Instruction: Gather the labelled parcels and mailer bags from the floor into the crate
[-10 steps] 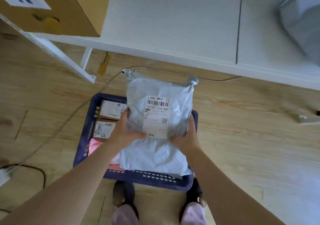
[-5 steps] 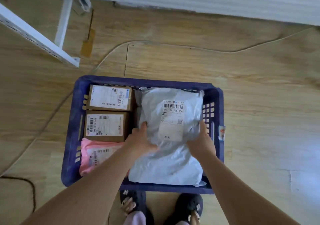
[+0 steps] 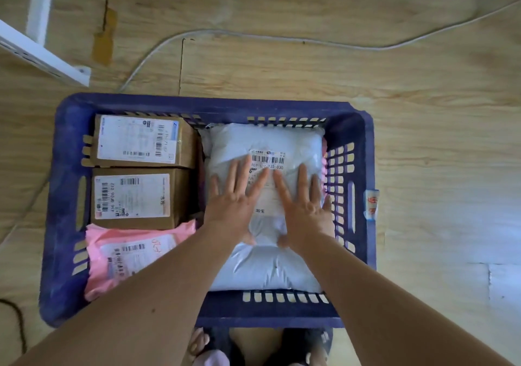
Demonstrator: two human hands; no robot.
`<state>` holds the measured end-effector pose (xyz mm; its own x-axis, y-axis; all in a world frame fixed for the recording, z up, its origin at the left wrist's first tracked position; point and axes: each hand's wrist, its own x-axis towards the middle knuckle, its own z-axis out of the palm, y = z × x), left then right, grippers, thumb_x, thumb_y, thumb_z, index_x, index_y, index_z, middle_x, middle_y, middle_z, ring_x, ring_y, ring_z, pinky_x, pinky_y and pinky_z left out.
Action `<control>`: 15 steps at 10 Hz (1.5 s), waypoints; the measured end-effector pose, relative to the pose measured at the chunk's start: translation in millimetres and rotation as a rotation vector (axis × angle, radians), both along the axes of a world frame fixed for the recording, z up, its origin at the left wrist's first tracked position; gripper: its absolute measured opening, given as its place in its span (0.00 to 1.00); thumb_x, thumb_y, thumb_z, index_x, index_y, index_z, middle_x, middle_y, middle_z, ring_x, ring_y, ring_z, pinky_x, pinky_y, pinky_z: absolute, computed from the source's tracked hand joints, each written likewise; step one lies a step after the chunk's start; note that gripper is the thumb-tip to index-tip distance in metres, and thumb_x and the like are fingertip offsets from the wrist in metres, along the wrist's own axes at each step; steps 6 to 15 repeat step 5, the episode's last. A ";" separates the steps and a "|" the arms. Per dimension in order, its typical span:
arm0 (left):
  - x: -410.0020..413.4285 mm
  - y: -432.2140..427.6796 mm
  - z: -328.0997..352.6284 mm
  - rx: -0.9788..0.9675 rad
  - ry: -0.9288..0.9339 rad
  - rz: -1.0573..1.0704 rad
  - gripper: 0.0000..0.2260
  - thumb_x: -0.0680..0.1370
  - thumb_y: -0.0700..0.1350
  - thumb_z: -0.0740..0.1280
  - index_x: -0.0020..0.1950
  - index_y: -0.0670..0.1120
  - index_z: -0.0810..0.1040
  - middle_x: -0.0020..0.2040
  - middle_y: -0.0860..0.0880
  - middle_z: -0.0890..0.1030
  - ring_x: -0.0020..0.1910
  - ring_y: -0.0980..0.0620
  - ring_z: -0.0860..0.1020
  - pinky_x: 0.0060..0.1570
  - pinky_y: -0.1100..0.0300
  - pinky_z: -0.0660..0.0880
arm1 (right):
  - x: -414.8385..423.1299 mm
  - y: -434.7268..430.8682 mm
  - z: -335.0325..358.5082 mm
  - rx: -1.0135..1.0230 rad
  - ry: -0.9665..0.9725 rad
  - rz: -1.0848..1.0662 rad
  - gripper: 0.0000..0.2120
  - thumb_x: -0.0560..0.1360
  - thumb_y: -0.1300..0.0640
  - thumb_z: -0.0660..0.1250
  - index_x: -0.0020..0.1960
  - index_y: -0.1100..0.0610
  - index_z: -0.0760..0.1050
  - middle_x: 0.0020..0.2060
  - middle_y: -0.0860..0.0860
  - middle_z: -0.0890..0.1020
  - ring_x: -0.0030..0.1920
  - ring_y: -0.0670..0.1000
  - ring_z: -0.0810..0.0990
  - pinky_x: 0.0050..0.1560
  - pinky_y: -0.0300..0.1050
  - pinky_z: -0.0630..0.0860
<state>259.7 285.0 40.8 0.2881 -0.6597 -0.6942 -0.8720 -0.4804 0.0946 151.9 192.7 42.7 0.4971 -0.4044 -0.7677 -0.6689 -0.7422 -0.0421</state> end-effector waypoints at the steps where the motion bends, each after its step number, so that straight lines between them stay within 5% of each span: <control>1: -3.0 2.8 -18.4 -0.002 -0.002 0.018 0.63 0.62 0.62 0.76 0.71 0.54 0.24 0.72 0.43 0.23 0.73 0.40 0.29 0.71 0.35 0.43 | -3.6 -0.9 -12.9 -0.015 -0.012 0.021 0.66 0.66 0.44 0.75 0.63 0.43 0.14 0.62 0.57 0.18 0.73 0.64 0.31 0.73 0.63 0.51; 5: 3.3 12.5 68.3 0.025 0.029 0.074 0.58 0.67 0.60 0.73 0.72 0.54 0.25 0.74 0.45 0.27 0.76 0.44 0.35 0.73 0.40 0.44 | -6.0 -1.1 69.1 0.067 -0.063 -0.078 0.58 0.70 0.47 0.73 0.72 0.42 0.25 0.74 0.56 0.29 0.76 0.61 0.36 0.74 0.60 0.45; 15: 3.3 12.5 68.3 0.025 0.029 0.074 0.58 0.67 0.60 0.73 0.72 0.54 0.25 0.74 0.45 0.27 0.76 0.44 0.35 0.73 0.40 0.44 | -6.0 -1.1 69.1 0.067 -0.063 -0.078 0.58 0.70 0.47 0.73 0.72 0.42 0.25 0.74 0.56 0.29 0.76 0.61 0.36 0.74 0.60 0.45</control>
